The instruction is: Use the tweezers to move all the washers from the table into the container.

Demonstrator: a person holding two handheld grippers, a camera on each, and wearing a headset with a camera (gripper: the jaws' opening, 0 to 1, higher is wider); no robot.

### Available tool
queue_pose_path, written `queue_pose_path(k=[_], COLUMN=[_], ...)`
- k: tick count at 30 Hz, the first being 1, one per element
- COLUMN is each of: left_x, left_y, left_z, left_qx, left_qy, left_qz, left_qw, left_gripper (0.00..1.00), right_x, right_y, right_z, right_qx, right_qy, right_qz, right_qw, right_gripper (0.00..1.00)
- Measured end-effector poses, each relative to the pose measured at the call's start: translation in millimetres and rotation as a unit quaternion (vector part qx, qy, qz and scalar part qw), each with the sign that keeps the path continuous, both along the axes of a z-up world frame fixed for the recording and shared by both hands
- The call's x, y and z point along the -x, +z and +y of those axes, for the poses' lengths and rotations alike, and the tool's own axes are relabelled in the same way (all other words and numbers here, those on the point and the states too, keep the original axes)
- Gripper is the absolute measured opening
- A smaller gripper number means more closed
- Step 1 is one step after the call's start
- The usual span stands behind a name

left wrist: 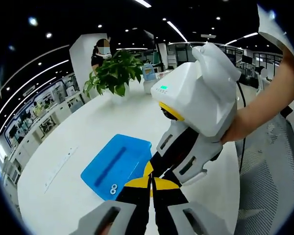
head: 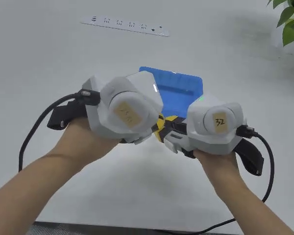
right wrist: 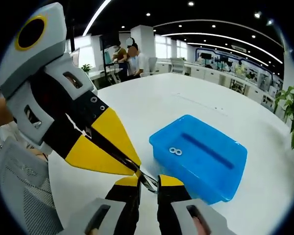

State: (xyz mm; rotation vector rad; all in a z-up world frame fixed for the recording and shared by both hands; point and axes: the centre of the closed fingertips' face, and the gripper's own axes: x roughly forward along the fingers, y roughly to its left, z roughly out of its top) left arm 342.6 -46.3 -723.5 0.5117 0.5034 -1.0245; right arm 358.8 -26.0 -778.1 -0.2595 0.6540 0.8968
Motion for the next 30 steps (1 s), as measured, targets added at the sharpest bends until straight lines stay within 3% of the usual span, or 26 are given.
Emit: queue_pose_path(k=[20,23,25,30], left_x=[-0.9,-0.6,-0.3,1.8], left_y=[-0.3,-0.4,-0.4,-0.2], left_z=[-4.7,-4.7,-5.1,-7.6], left_qx=[0.007,0.013,0.016,0.006], left_qy=[-0.002,0.0,0.0,-0.009], left_qz=[0.003,0.008,0.011,0.006], left_qw=[1.0,0.9999,0.9998,0.9999], left_gripper=[0.0,0.0,0.0,0.0], right_x=[-1.1,0.0,0.0,1.3], right_y=[-0.7,-1.7,-2.2,-2.6], right_z=[-5.1,-5.1,-5.9,-6.6], right_qx=[0.008,0.022,0.047,0.072], right_qy=[0.0,0.01,0.024,0.037], right_qz=[-0.005,-0.015,-0.025,-0.046], right_qw=[1.0,0.9996,0.9983,0.9957], right_gripper=[0.09,0.07,0.06,0.04])
